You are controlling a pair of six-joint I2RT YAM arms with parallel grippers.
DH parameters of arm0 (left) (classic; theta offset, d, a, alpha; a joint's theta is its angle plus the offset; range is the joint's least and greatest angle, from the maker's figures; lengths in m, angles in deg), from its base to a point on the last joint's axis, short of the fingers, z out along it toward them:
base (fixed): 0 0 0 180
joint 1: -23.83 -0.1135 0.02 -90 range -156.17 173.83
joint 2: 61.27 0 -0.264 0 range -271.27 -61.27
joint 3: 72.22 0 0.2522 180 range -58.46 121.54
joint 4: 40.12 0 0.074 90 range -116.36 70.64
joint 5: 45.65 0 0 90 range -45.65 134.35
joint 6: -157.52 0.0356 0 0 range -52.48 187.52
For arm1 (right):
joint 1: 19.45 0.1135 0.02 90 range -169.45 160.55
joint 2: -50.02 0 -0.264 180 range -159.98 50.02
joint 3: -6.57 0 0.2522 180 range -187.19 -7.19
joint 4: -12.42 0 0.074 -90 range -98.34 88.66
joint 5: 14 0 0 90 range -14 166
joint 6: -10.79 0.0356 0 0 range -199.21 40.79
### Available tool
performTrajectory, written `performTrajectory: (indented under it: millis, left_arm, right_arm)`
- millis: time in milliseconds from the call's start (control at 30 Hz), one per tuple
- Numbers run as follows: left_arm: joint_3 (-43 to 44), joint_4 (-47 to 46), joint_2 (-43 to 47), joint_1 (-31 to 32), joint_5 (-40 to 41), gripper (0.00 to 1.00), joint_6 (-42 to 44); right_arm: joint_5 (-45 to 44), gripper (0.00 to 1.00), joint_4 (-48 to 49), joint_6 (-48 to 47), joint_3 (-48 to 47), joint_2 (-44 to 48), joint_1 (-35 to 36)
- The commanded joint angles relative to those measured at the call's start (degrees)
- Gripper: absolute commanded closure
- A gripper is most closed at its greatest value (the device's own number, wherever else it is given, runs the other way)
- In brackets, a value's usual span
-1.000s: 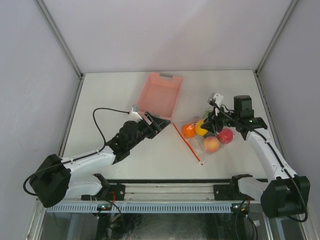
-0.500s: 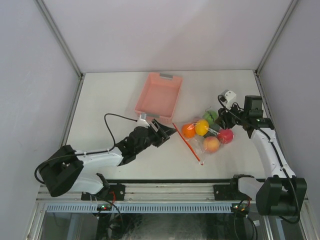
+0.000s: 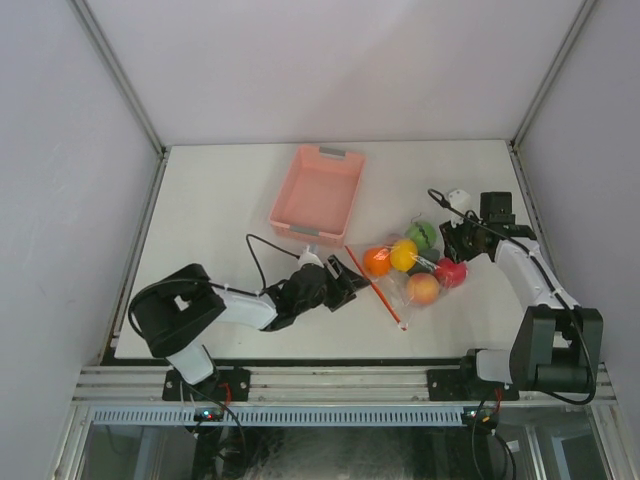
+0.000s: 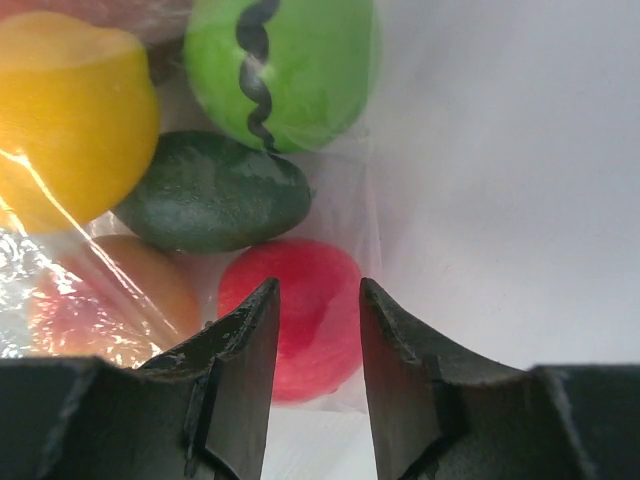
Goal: Open the zip-top bag and remove the fake food
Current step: Pick up the zipper food storage bag at the center of the board.
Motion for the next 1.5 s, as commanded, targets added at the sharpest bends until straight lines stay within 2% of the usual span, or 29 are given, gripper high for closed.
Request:
performTrajectory:
  millis: [0, 233, 333, 467, 533, 567, 733, 833, 1000, 1100, 1167, 1267, 1367, 1467]
  left_arm:
    - [6.05, -3.73, -3.71, 1.05, 0.48, 0.29, -0.89]
    - [12.94, -1.64, -10.25, 1.60, 0.31, 0.41, 3.90]
    - [14.94, -1.44, -13.29, 1.60, -0.43, 0.49, 4.27]
    - [16.55, -1.07, -14.59, 1.52, 0.05, 0.76, 7.17]
    - [18.12, 0.04, -13.87, 1.37, 0.22, 0.94, 11.92]
    - [19.37, 2.12, -13.30, 1.20, 0.00, 0.99, 16.54]
    - [23.67, 9.09, -8.32, -0.34, -0.96, 1.00, 36.97]
    - [23.54, 10.17, -3.60, -1.73, -1.71, 1.00, 52.35]
    - [24.71, 13.17, 4.32, -4.14, -13.58, 1.00, 80.44]
    - [28.39, 19.02, 6.85, -5.73, -23.76, 1.00, 93.40]
    - [33.27, 26.76, 6.64, -6.22, -29.25, 1.00, 100.48]
    - [42.05, 38.14, 5.10, -6.52, -32.20, 1.00, 107.61]
    - [48.33, 44.94, 4.01, -6.87, -34.61, 1.00, 111.88]
    - [53.10, 49.37, 3.30, -7.09, -36.54, 1.00, 115.07]
  right_arm:
    - [-2.03, 0.62, -0.32, -0.76, -1.99, -1.83, -0.27]
    - [-2.19, 0.64, -2.80, -1.41, -3.23, -6.40, -0.26]
    - [-2.45, 0.64, -3.40, -1.53, -3.50, -7.71, -0.31]
    - [-1.73, 0.65, -4.59, -1.76, -3.99, -8.37, -0.84]
    - [-0.69, 0.66, -5.56, -2.03, -4.46, -8.52, -1.23]
    - [0.02, 0.67, -6.08, -2.19, -4.72, -8.41, -1.50]
    - [7.83, 0.67, -8.69, -3.24, -5.75, -5.23, -4.99]
    - [17.06, 0.65, -10.32, -5.33, -5.84, -1.22, -8.76]
    - [32.67, 0.52, -13.94, -11.16, -5.69, 8.20, -12.58]
    - [41.59, 0.36, -15.04, -15.79, -5.61, 13.26, -12.51]
    - [45.37, 0.25, -14.08, -17.12, -5.67, 15.86, -11.81]
    - [48.07, 0.12, -9.47, -17.17, -5.68, 18.83, -8.97]
    - [53.15, 0.04, -4.20, -19.29, -5.68, 20.60, -8.10]
    - [57.87, 0.03, 4.44, -12.13, -5.70, 20.70, -8.81]
